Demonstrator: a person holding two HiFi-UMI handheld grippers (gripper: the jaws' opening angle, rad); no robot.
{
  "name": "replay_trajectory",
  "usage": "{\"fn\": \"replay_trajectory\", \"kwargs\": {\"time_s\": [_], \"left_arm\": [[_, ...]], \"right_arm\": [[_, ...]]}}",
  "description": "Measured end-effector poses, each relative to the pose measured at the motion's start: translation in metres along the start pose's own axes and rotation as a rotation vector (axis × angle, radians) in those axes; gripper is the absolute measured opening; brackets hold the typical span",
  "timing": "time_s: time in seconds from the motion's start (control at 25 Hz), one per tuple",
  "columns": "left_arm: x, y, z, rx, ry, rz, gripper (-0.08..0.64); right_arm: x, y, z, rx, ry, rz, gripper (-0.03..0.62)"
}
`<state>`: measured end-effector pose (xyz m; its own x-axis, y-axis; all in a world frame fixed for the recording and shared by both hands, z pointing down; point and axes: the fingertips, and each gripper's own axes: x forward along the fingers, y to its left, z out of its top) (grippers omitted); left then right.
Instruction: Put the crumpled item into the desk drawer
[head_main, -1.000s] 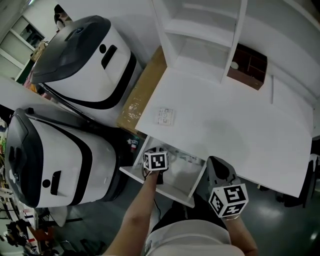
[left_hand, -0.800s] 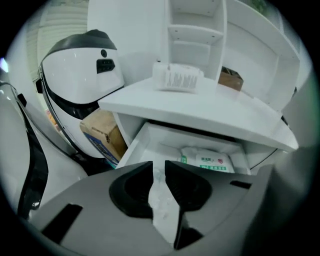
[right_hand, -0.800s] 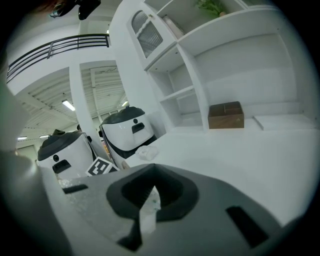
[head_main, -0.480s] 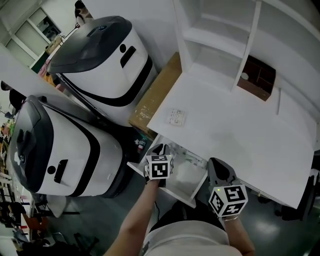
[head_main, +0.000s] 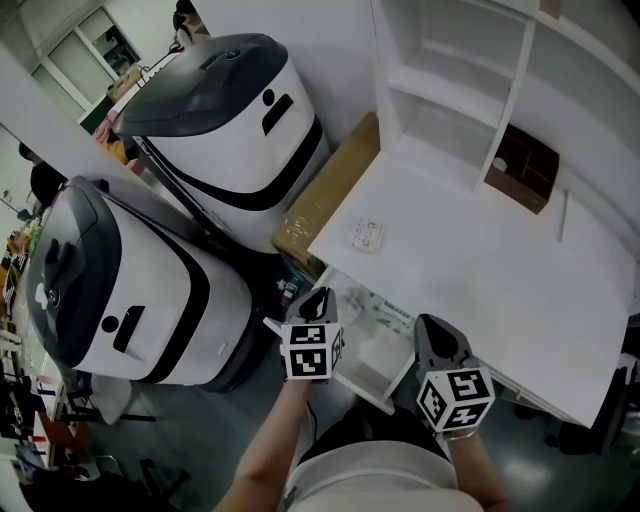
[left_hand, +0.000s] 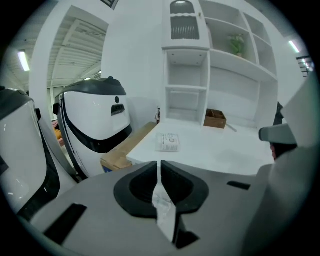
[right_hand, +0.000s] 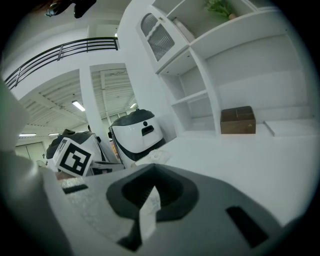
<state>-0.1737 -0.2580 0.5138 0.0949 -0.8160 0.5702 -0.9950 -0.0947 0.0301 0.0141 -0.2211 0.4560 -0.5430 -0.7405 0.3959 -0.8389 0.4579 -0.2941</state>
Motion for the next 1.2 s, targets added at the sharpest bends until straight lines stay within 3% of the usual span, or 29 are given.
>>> {"fn": "replay_trajectory", "kwargs": {"time_s": [0.56,1.2], "left_arm": [[-0.069,0.01,0.024,0.008,-0.172,0.003,0.0],[-0.12,0.035,0.015,-0.078,-0.24,0.023,-0.006]], "right_arm": [[-0.003,0.018,0.008,-0.036,-0.022,0.027,0.002],[-0.003,0.049,0.016,-0.098,-0.037,0.075,0.002]]}}
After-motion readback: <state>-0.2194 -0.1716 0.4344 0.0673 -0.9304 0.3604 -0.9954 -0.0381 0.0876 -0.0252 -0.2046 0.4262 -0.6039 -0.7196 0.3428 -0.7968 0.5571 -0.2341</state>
